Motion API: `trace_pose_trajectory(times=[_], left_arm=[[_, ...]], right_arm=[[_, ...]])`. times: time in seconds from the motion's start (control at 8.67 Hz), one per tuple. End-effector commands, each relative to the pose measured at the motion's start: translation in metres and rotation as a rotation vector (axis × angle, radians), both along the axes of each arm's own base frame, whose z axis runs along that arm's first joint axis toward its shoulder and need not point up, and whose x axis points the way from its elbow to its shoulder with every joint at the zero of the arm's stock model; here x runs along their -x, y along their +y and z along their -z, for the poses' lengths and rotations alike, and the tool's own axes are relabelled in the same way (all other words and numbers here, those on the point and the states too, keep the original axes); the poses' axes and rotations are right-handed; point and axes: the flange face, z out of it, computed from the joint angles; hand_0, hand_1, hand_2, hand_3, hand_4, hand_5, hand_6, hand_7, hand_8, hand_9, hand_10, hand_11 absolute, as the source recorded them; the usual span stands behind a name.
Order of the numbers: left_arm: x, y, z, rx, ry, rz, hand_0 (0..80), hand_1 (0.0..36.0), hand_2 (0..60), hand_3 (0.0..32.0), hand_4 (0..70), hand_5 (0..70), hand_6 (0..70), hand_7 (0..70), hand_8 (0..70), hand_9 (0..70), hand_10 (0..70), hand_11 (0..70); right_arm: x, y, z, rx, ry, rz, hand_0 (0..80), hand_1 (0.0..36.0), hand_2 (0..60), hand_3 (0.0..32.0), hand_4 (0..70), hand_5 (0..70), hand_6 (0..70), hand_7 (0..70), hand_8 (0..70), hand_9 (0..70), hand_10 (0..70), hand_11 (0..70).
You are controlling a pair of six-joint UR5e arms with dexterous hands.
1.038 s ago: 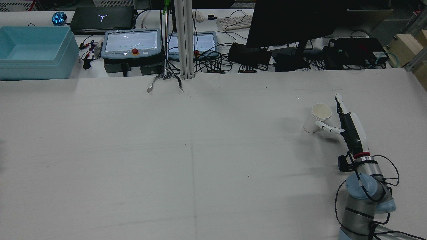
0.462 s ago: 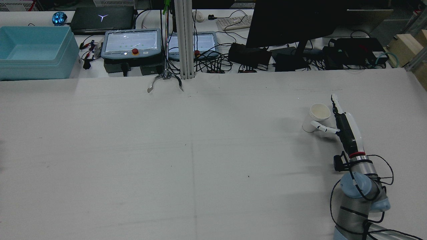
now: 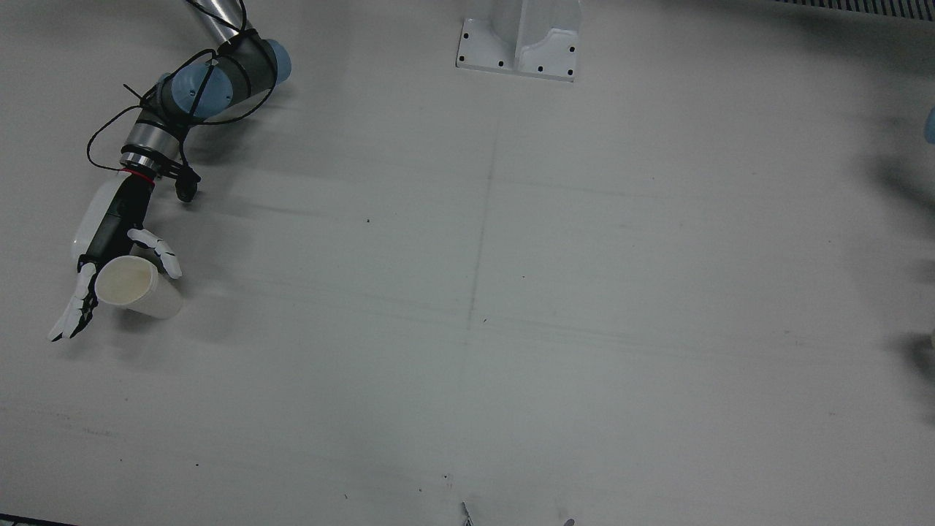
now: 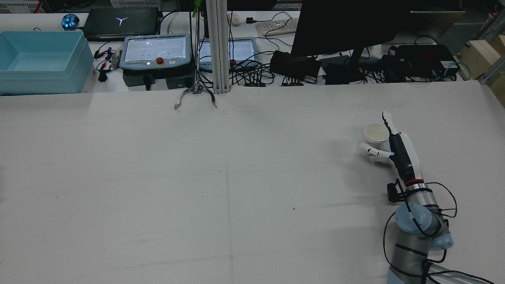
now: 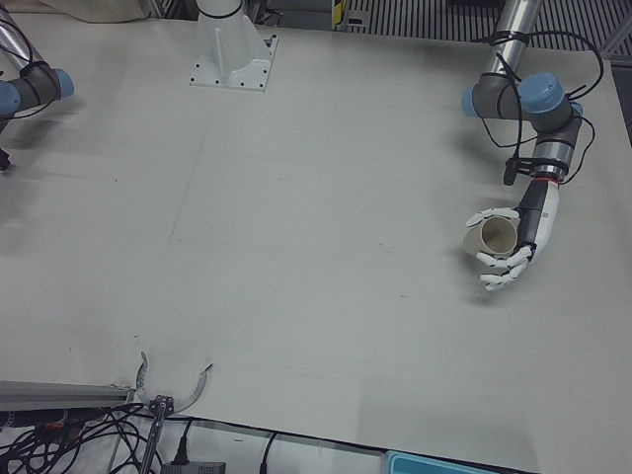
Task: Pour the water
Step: 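Lift the white paper cup off the table with the right hand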
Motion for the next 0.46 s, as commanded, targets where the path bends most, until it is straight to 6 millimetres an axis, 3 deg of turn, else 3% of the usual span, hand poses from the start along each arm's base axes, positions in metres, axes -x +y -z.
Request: trace_pose_trajectory(times=[0.0, 0.35], left_arm=[[0.0010, 0.0007, -0.0007, 0.001, 0.000, 0.001, 49.8, 36.0, 60.0, 0.0, 45.4, 70.0, 18.7, 35.9, 14.9, 24.3, 11.7, 19.1], [0.0026, 0.0010, -0.0006, 0.002, 0.003, 0.004, 49.8, 36.0, 60.0, 0.0, 45.2, 70.0, 18.6, 35.7, 14.8, 24.2, 11.6, 19.0]], right_arm=[[0.0094, 0.0007, 0.0054, -0.005, 0.002, 0.010, 47.0, 17.2, 23.8, 0.0, 8.0, 10.5, 6.3, 7.7, 3.5, 6.9, 4.2, 7.7], [0.0115, 0.0013, 0.0069, -0.007, -0.002, 0.012, 46.6, 15.9, 23.8, 0.0, 13.1, 30.0, 7.3, 9.7, 5.2, 9.4, 5.8, 9.7]])
